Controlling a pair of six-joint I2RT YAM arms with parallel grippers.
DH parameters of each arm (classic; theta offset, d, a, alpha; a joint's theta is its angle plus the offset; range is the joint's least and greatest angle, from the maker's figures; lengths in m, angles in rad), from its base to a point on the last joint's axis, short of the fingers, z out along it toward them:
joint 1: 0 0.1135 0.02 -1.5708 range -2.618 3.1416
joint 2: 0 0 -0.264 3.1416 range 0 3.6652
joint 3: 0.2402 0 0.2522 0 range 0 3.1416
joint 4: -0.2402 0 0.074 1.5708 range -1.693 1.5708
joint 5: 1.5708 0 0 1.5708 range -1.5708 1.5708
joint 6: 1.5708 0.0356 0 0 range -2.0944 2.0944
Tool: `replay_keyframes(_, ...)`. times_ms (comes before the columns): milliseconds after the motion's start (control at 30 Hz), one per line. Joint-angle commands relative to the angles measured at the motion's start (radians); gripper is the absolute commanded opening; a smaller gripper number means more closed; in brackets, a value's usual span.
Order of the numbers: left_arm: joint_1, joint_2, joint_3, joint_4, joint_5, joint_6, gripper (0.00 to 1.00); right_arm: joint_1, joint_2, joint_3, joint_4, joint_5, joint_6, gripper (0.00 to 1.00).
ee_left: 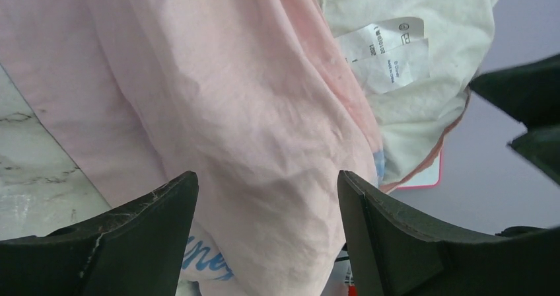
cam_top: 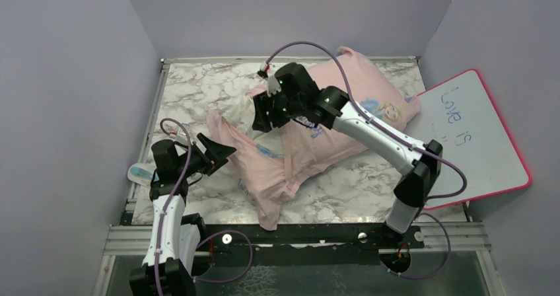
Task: Remove the pillowcase from the pillow
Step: Remove the pillow from the pillowcase.
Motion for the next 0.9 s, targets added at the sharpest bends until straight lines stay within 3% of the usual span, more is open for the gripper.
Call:
replay_keyframes(0, -0.024, -0.085, -0.048, 0.051, 0.043, -0.050, 0.79, 0.086, -0.147, -0.212, 0.109, -0.031, 0.000, 0.61)
replay_keyframes(100, -0.034, -0.128, -0.061, 0.051, 0.039, -0.073, 0.79, 0.116, -0.173, -0.322, 0.129, 0.059, 0.019, 0.62)
replay_keyframes(300, -0.090, -0.140, -0.072, 0.056, -0.018, -0.090, 0.78, 0.157, -0.099, -0.307, 0.042, 0.220, 0.025, 0.61)
replay_keyframes(400, -0.188, -0.109, -0.042, 0.060, -0.112, -0.085, 0.78, 0.173, -0.063, -0.242, 0.000, 0.319, 0.040, 0.61)
replay_keyframes(533, -0.376, -0.015, -0.006, 0.060, -0.244, -0.059, 0.75, 0.179, -0.079, -0.248, 0.072, 0.286, 0.036, 0.61)
replay_keyframes(600, -0.437, 0.005, -0.013, 0.060, -0.302, -0.067, 0.64, 0.179, -0.087, -0.268, 0.096, 0.271, 0.042, 0.60)
replay_keyframes(767, -0.479, -0.068, -0.060, 0.060, -0.378, -0.108, 0.22, 0.179, -0.118, -0.375, 0.135, 0.238, 0.064, 0.48)
replay_keyframes(867, -0.480, -0.121, -0.094, 0.034, -0.380, -0.111, 0.08, 0.179, -0.148, -0.454, 0.174, 0.137, 0.060, 0.35)
